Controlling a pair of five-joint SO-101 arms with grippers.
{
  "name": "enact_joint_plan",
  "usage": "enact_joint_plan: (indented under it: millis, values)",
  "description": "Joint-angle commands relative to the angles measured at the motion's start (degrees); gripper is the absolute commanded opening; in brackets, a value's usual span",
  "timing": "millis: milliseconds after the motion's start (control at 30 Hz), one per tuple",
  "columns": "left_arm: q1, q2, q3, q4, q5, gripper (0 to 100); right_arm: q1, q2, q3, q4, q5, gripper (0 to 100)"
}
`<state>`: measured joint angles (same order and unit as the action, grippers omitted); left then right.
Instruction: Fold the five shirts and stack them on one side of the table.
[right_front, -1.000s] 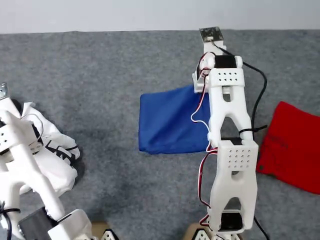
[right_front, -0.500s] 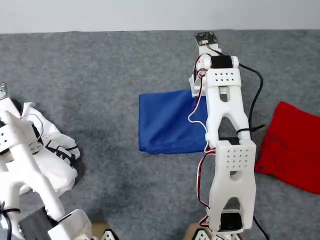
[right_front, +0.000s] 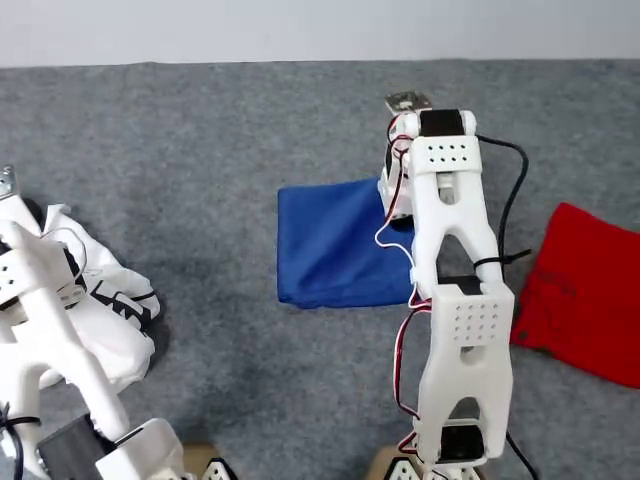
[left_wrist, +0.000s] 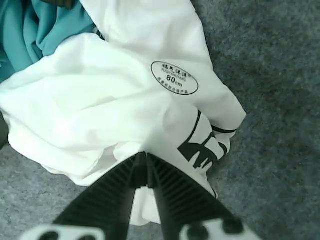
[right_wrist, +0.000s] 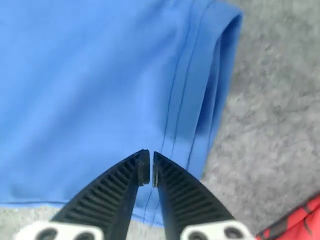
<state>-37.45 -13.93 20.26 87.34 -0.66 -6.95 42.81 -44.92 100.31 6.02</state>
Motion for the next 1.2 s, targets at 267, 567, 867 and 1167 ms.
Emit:
enact_joint_plan:
  millis: [267, 567, 867, 1167]
  values:
    - [0.18, -1.67, -0.4, -0.79, 0.26, 1, 1.54, -16.22, 15.74, 2.68, -0.7, 11.4]
    - [0.18, -1.67, -0.4, -0.79, 0.26, 1, 1.98, -16.84, 22.51, 2.51, -0.79, 11.2]
    - [0.18, -1.67, -0.4, -0.44, 0.26, 1, 3.65, -16.66, 24.88, 1.63, -0.79, 10.5]
    - [0.18, -1.67, -0.4, -0.35, 0.26, 1, 3.38, -12.88, 24.7, 1.63, -0.79, 1.5]
